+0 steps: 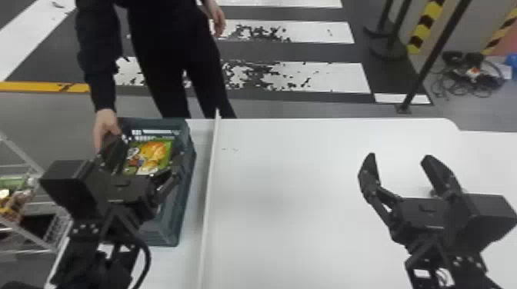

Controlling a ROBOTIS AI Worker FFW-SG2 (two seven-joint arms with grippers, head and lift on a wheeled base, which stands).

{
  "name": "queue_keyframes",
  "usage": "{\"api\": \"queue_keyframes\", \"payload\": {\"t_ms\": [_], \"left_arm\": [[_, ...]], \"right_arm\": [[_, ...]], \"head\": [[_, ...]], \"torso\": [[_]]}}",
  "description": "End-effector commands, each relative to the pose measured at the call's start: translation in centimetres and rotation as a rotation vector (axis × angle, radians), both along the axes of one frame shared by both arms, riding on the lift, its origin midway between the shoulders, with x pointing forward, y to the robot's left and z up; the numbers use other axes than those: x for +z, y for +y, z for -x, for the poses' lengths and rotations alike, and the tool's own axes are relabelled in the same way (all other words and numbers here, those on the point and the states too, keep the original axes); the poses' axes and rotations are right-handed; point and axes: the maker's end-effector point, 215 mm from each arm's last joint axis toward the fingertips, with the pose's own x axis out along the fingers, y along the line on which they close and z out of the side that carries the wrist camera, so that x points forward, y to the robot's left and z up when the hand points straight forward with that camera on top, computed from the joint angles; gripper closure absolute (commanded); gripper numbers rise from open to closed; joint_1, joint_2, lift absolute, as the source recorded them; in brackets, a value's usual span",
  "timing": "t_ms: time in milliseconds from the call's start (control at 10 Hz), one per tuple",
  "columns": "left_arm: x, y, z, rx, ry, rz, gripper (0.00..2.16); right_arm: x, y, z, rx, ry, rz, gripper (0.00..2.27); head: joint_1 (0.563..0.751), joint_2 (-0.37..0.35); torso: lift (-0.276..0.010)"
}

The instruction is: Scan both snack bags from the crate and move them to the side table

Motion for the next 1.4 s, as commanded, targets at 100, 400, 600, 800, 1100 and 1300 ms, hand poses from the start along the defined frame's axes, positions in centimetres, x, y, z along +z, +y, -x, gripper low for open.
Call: {"api": "queue_keyframes", "payload": {"t_ms": [100,400,600,800,1100,1300], "left_arm": [[0.0,2.1,-2.0,0.023,-0.011,-0.013,0.09],[-4.5,3.1,-5.8,0.042,0.113,0.011,0.11],[-7.3,3.9,-8.0,0.056,0.185,0.014,0.16],[-9.5,5.2,-9.0,0.078,0.246,0.004,0.21],[-11.7,7.0,-9.3,0.094,0.33,-0.016,0.21],[-12.8,8.5,-9.1,0.111,0.352,-0.031,0.2]], "right_arm": [[0.2,0.1,0.0,0.002,-0.004,0.013,0.12],[-0.2,-0.1,0.4,0.001,0.005,0.028,0.12],[-0.5,-0.2,0.6,0.0,0.015,0.038,0.12],[-0.8,-0.5,0.6,-0.003,0.02,0.045,0.12],[-1.2,-0.3,0.4,0.004,0.026,0.049,0.12],[-1.3,-0.1,0.2,0.009,0.026,0.048,0.12]], "head": [[0.695,0.024],[0.695,0.051],[0.695,0.058],[0.695,0.065],[0.695,0.092],[0.695,0.103]], "torso": [[-0.029],[-0.029],[-0.029],[-0.029],[-0.029],[-0.029]]}}
